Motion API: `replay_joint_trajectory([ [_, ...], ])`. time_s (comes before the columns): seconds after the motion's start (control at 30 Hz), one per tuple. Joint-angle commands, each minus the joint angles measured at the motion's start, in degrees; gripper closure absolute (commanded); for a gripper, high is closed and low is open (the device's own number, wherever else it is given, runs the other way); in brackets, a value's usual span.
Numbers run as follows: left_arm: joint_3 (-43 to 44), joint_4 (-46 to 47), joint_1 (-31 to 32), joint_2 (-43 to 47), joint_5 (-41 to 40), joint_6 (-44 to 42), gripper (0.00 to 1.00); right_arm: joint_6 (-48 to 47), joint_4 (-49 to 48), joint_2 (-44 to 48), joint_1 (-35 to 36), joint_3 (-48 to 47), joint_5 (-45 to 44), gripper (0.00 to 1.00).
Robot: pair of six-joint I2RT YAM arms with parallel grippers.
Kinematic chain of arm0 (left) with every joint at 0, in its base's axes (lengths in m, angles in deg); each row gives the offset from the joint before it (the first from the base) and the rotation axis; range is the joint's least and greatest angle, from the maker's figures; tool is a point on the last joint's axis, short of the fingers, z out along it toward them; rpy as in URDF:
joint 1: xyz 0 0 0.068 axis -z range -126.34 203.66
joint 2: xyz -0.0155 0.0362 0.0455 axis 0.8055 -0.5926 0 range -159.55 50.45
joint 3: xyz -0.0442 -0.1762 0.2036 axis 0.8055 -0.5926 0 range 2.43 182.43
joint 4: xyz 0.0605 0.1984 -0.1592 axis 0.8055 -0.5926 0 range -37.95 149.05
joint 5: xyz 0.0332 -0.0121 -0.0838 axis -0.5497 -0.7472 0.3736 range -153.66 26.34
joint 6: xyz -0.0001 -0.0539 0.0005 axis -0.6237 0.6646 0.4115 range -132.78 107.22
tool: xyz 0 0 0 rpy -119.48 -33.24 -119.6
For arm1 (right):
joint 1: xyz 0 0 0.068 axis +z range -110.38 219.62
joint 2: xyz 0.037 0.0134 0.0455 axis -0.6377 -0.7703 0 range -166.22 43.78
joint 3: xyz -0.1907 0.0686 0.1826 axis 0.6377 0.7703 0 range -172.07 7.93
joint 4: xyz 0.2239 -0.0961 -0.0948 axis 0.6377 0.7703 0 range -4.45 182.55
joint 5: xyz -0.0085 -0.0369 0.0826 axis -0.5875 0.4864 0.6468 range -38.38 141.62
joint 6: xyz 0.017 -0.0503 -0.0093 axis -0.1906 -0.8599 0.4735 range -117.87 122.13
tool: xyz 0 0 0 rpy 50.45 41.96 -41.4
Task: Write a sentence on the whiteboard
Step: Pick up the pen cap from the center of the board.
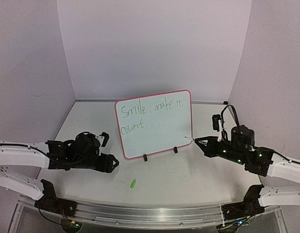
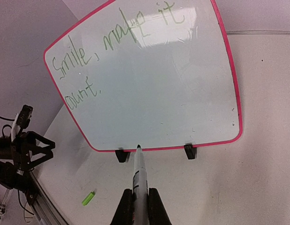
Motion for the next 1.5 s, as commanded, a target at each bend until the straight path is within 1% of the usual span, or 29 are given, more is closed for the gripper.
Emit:
replay_joint_trajectory([
  [0.0, 2.9, -1.0, 8.6, -6.9, -4.3, 6.0, 0.29, 0.9, -0.6, -2.5, 0.0, -0.9, -0.4, 1.0],
  [0.07, 5.3, -1.5, 12.4, -11.4, -5.8, 7.5, 0.28, 1.3, -0.6, -4.0, -0.1, -1.4, 0.2, 1.0],
  [0.17, 10.7, -2.5, 16.4, -19.3, -6.6, 7.9, 0.27, 1.6, -0.7, -5.4, 0.0, -2.0, 0.9, 1.0],
  [0.27, 16.6, -5.8, 18.2, -26.8, -8.4, 7.7, 0.28, 1.6, -0.8, -5.9, 0.0, -2.4, 1.1, 1.0],
  [0.33, 18.3, -5.7, 18.4, -29.5, -8.3, 7.4, 0.31, 1.7, -0.8, -5.6, 0.0, -2.3, 1.2, 1.0],
  [0.47, 19.4, -5.2, 18.4, -31.7, -7.7, 7.6, 0.38, 2.0, -0.8, -4.4, -0.1, -1.7, 0.9, 1.0],
  [0.6, 19.8, -6.8, 18.4, -32.8, -7.3, 8.3, 0.56, 2.2, -0.8, -3.5, 0.0, -1.1, -0.2, 1.0],
  [0.73, 19.5, -8.0, 18.5, -32.9, -7.0, 8.5, 0.62, 2.3, -0.8, -3.6, 0.0, -0.9, -0.3, 1.0],
  [1.0, 20.3, -7.4, 18.5, -35.2, -4.9, 7.3, 0.68, 2.5, -0.8, -3.9, 0.0, -1.0, -0.1, 1.0],
  [1.23, 21.6, -8.0, 18.7, -37.7, -3.8, 6.4, 0.82, 2.9, -0.7, -4.2, 0.0, -1.1, -0.1, 1.0],
  [1.37, 23.3, -11.2, 19.1, -39.2, -4.5, 6.7, 0.94, 3.1, -0.7, -4.6, 0.0, -1.2, -0.1, 1.0],
  [1.47, 23.8, -12.8, 19.5, -39.7, -5.2, 6.9, 0.99, 2.8, -0.7, -5.1, 0.0, -1.6, 0.6, 1.0],
])
